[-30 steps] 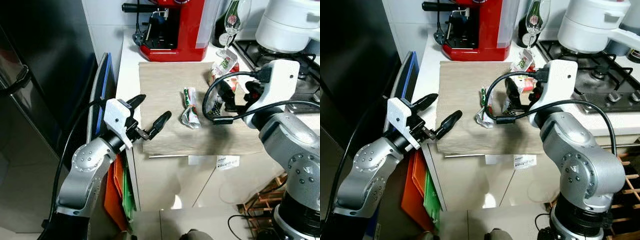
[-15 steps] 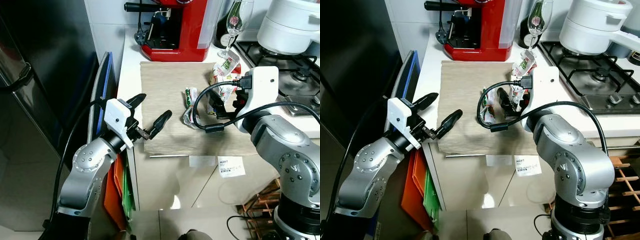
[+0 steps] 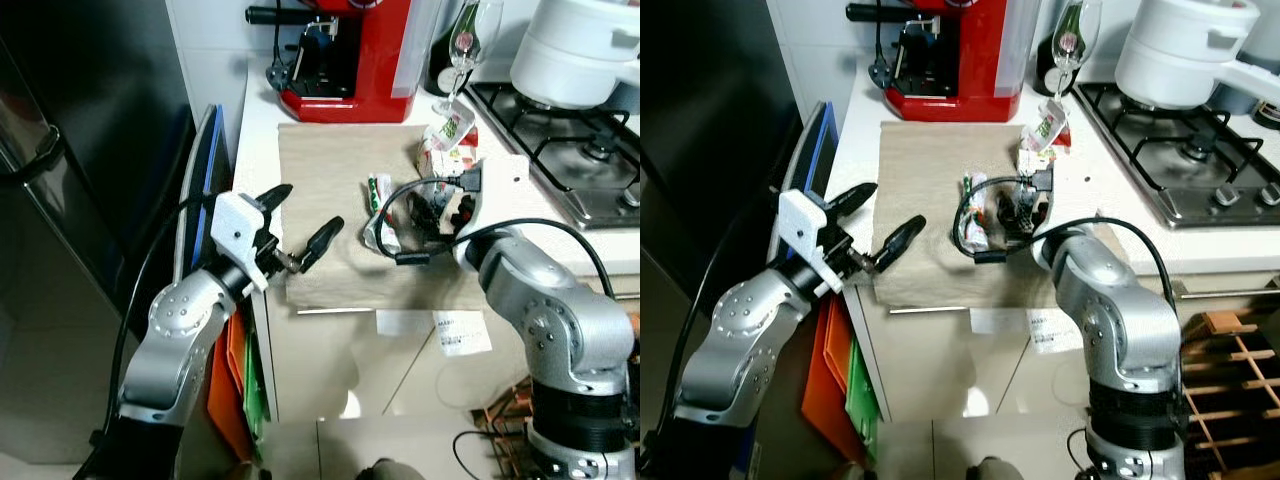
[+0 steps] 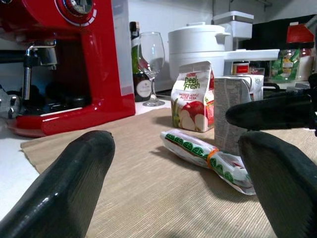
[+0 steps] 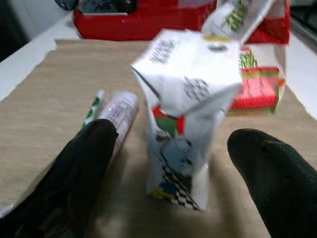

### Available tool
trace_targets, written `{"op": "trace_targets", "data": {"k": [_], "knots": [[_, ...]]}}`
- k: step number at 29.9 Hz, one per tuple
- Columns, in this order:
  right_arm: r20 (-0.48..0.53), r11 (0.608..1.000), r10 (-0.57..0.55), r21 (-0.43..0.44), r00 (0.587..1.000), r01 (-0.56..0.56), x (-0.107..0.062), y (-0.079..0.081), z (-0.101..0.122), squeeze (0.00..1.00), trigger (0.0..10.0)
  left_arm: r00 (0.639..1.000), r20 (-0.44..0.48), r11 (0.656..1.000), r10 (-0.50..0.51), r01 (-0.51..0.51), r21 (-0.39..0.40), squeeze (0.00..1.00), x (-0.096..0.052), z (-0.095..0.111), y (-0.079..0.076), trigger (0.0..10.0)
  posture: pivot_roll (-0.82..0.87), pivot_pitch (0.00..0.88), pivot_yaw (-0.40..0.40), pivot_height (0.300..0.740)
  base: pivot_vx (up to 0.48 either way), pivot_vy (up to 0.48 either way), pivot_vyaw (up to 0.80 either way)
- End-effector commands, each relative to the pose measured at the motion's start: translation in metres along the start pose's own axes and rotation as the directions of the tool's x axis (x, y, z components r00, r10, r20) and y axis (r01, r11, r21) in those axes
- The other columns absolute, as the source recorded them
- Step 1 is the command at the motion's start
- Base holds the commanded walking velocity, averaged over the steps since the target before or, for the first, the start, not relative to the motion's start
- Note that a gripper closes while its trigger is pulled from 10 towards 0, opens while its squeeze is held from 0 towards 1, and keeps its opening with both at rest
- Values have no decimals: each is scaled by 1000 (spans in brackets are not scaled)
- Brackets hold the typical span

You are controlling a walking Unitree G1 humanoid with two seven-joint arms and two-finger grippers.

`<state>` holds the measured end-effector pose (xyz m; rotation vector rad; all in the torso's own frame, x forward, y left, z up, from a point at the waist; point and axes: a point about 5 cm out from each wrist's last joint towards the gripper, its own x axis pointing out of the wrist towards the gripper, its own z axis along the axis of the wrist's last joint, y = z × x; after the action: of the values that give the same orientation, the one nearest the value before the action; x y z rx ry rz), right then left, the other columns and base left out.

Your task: Restocking fridge

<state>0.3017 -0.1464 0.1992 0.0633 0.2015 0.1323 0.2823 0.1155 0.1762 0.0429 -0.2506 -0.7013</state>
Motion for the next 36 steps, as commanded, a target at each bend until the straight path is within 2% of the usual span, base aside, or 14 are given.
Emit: {"op": "trace_targets", "data": {"k": [1, 6, 7, 11, 14, 18, 21, 23, 26, 33, 36], "knots": [[42, 1000, -1, -13, 999, 2, 4, 1, 8, 0, 0, 1000, 1, 1000, 6, -6, 17, 0, 1, 1, 1, 10000, -63, 0, -17, 711, 0, 0, 0], [77, 1000, -4, -16, 997, 5, 7, 1, 12, 0, 0, 1000, 5, 1000, 16, -16, 12, 0, 3, 1, 0, 10000, -58, 0, -20, 711, 0, 0, 0], [85, 1000, -6, -14, 996, 8, 7, 1, 12, 0, 0, 1000, 14, 999, 21, -21, -36, 0, 4, 1, 0, 10000, -58, 0, -20, 711, 0, 0, 0], [96, 1000, -9, -15, 995, 11, 10, 0, 9, 0, 0, 999, 7, 996, 50, -49, -75, 0, 6, 1, 5, 10000, -58, 0, -13, 711, 0, 0, 0], [97, 1000, -9, -16, 995, 11, 11, 0, 7, 0, 0, 998, -7, 996, 61, -61, -61, 0, 7, 0, 6, 10000, -58, 0, -13, 711, 0, 0, 0], [105, 1000, -11, -12, 994, 12, 11, 0, 7, 0, 0, 995, -42, 996, 91, -91, 9, 0, 8, -4, 7, 10000, -58, 0, -11, 711, 0, 0, 0], [123, 1000, -22, -9, 992, 23, 10, -2, 10, 0, 0, 995, -42, 996, 94, -94, 11, 0, 8, -3, 7, 10000, -58, 0, -11, 711, 0, 0, 0], [190, 999, -48, -16, 981, 52, 9, -6, 21, 0, 0, 994, -38, 995, 99, -99, 16, 0, 9, -2, 8, 10000, -63, 0, -10, 711, 0, 0, 0], [237, 997, -57, -36, 970, 68, 9, -7, 29, 0, 0, 994, -39, 995, 101, -101, 18, 0, 10, -2, 8, 10000, -63, 0, -10, 711, 0, 0, 0], [255, 996, -66, -42, 965, 79, 9, -9, 31, 0, 0, 994, -41, 995, 99, -98, 26, 0, 11, -2, 7, 10000, -63, 0, -10, 711, 0, 0, 0], [308, 995, -81, -30, 948, 94, 7, -11, 39, 0, 0, 994, -44, 995, 98, -97, 29, 0, 11, -3, 7, 10000, -62, 0, -13, 711, 0, 0, 0]]}}
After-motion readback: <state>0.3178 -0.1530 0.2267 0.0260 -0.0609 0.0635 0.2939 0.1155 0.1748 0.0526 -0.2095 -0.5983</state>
